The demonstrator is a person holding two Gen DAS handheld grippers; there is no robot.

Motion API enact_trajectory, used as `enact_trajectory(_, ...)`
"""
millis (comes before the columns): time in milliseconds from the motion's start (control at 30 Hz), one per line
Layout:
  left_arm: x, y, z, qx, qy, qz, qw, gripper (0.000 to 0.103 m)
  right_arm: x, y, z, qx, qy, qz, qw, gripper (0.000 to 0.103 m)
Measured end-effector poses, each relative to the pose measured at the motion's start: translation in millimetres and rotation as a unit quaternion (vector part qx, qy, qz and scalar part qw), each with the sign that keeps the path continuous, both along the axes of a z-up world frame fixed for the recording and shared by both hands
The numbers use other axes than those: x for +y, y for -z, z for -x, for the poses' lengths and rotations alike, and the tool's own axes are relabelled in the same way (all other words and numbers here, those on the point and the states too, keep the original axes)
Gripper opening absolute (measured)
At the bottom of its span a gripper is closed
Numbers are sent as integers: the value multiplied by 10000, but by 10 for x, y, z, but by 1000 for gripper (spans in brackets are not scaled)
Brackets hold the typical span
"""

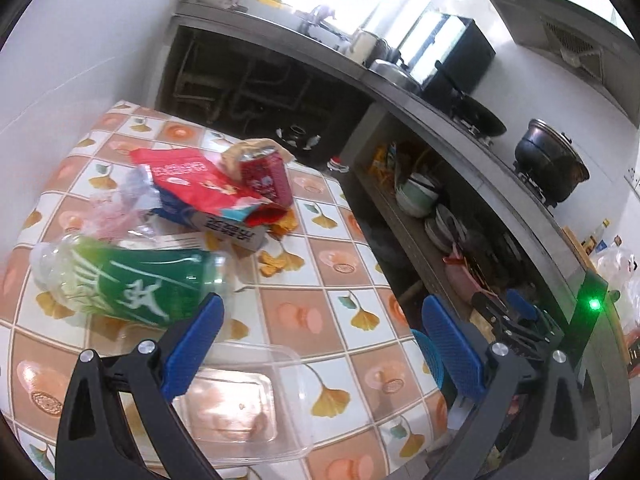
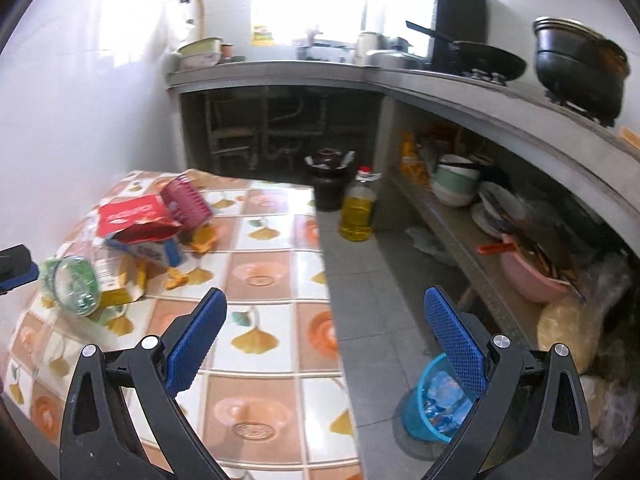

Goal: Collect trash
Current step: 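Swing both tools back from the wastebasket to the table, then grasp the red snack bag with the right gripper while the left grasps a clear wrapper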

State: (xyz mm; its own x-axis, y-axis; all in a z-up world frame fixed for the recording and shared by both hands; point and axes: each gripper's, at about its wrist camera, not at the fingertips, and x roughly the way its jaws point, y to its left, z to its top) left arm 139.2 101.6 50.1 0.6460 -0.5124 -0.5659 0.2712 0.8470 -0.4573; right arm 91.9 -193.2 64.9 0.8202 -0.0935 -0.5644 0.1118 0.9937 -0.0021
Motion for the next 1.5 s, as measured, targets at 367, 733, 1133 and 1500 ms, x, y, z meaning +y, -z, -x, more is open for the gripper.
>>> enact_trajectory(367, 476, 81, 216, -444, -343, -400, 9976, 97, 289, 47, -149, 116, -770, -665, 9947, 95)
enact_trajectory(733, 762, 224, 254, -513, -550, -906, 9930, 97, 584, 192, -332, 550, -1388, -1158, 9820, 95)
enact_trajectory(1133, 897, 172, 80, -550, -689, -989, 9912, 96, 744, 257, -487, 820, -1721, -1643, 9678, 95)
enact_trajectory(1500, 742, 48, -476, -519, -322, -1693, 9837, 82, 706, 239, -815, 972, -1965, -2722, 9369, 91)
